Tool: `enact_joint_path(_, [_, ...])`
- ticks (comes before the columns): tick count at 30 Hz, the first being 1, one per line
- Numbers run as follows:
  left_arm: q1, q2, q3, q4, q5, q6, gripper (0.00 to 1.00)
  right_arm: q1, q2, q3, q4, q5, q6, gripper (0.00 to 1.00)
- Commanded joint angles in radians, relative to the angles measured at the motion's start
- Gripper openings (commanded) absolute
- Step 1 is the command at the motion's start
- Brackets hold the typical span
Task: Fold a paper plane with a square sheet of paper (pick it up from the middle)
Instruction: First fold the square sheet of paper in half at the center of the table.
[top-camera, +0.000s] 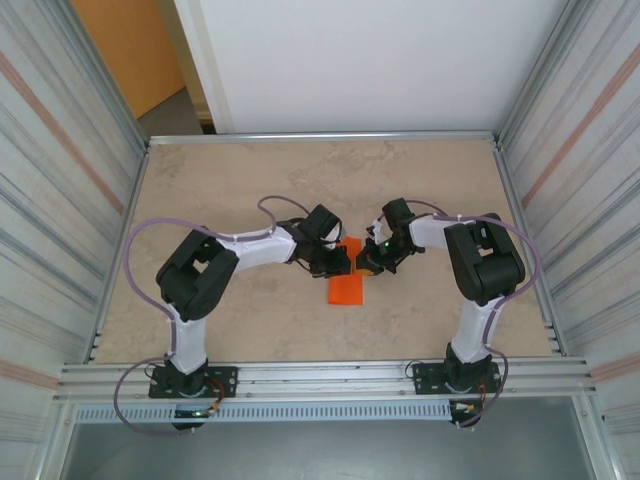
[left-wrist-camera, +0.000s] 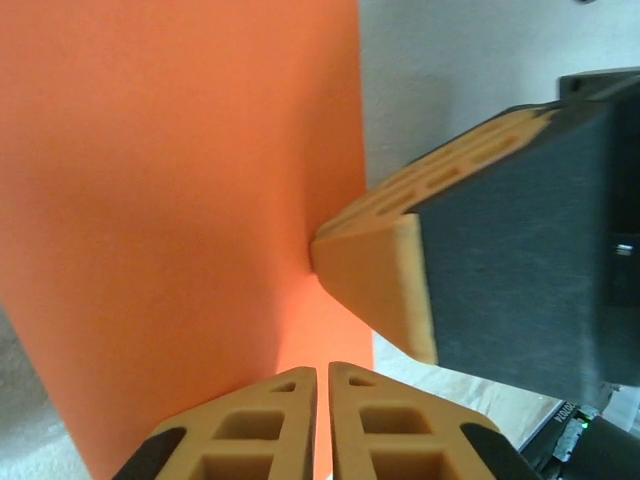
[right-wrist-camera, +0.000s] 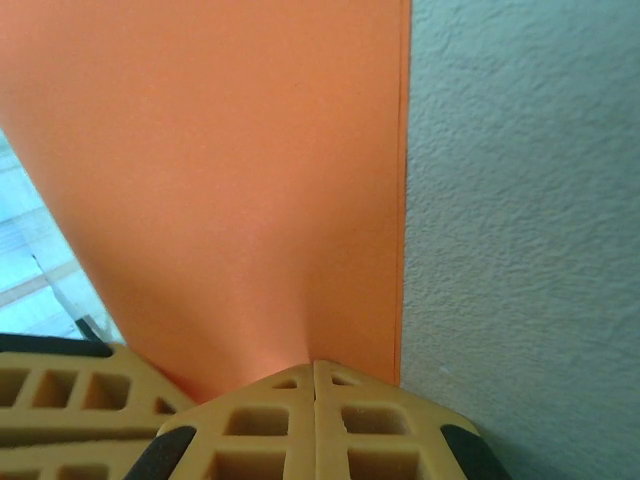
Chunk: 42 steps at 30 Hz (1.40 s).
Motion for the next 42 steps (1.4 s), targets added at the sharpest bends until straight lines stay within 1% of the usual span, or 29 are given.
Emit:
enact_joint_path(1, [0.011, 0.023, 0.031, 0.004, 0.028, 0.007, 0.12, 0.030, 0.116, -0.064, -0.064, 0.285, 0.010, 0.05])
enact_joint_path(9, [0.031, 0.071, 0.041, -0.002, 0.054, 0.020, 0.11, 0.029, 0.123, -0.067, -0.078, 0.295, 0.014, 0.05])
enact_joint_path(15, [0.069, 0.064, -0.011, -0.009, 0.062, 0.047, 0.11, 0.031, 0.129, -0.067, -0.087, 0.312, 0.021, 0.05])
enact_joint_path(20, [0.136, 0.031, -0.133, 0.032, 0.103, 0.066, 0.11, 0.031, 0.131, -0.068, -0.091, 0.321, 0.026, 0.05])
enact_joint_path(23, [0.179, -0.001, -0.203, 0.072, 0.150, 0.058, 0.11, 0.029, 0.134, -0.067, -0.092, 0.323, 0.029, 0.05])
enact_joint_path(27, [0.208, -0.088, -0.211, 0.015, 0.125, 0.095, 0.11, 0.031, 0.131, -0.069, -0.094, 0.325, 0.031, 0.05])
enact_joint_path(29, [0.207, -0.127, -0.194, -0.002, 0.121, 0.110, 0.12, 0.031, 0.132, -0.070, -0.095, 0.325, 0.030, 0.05])
enact_joint_path(33, [0.186, -0.156, -0.160, 0.059, 0.152, 0.100, 0.12, 0.031, 0.127, -0.073, -0.096, 0.327, 0.031, 0.05])
enact_joint_path(35, [0.162, -0.135, -0.133, 0.083, 0.154, 0.098, 0.12, 0.030, 0.128, -0.073, -0.092, 0.324, 0.029, 0.05])
enact_joint_path(38, [0.136, -0.064, -0.076, 0.104, 0.163, 0.081, 0.12, 0.030, 0.127, -0.072, -0.084, 0.315, 0.029, 0.05])
enact_joint_path(42, [0.125, 0.025, -0.017, 0.129, 0.175, 0.076, 0.12, 0.030, 0.127, -0.067, -0.085, 0.313, 0.027, 0.05])
